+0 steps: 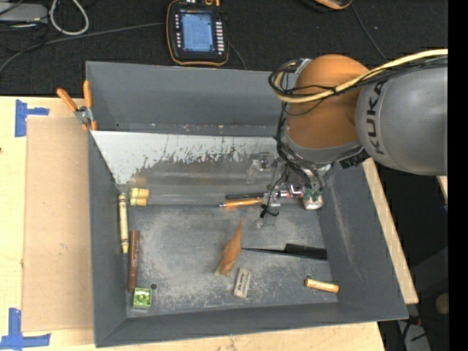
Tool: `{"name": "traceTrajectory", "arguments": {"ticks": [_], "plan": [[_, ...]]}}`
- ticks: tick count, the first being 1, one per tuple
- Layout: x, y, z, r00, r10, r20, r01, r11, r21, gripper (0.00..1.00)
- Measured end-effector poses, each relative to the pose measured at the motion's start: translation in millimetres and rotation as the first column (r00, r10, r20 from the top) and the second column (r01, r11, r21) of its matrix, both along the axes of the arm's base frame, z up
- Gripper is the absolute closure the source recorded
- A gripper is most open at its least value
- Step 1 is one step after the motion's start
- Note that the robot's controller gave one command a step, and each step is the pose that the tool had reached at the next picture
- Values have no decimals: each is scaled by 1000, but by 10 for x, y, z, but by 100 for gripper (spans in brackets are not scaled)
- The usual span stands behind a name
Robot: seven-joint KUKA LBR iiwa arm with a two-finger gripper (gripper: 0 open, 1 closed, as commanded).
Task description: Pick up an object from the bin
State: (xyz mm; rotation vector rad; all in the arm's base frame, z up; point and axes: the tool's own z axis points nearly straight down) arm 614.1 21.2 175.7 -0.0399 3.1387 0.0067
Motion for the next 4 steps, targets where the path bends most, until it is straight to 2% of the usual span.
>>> {"name": "traceTrajectory", "arguments": {"ticks": [1, 2, 3, 4], "plan": [[-38, -108, -219, 987, 163, 0, -163, 987, -3, 0], [-423, -1, -592, 998, 71, -3, -71, 998, -2, 0], [-177, -371, -653, 903, 430, 0, -430, 903, -2, 0], [-483, 10, -759, 999, -34, -7, 34, 999, 0, 0]]}}
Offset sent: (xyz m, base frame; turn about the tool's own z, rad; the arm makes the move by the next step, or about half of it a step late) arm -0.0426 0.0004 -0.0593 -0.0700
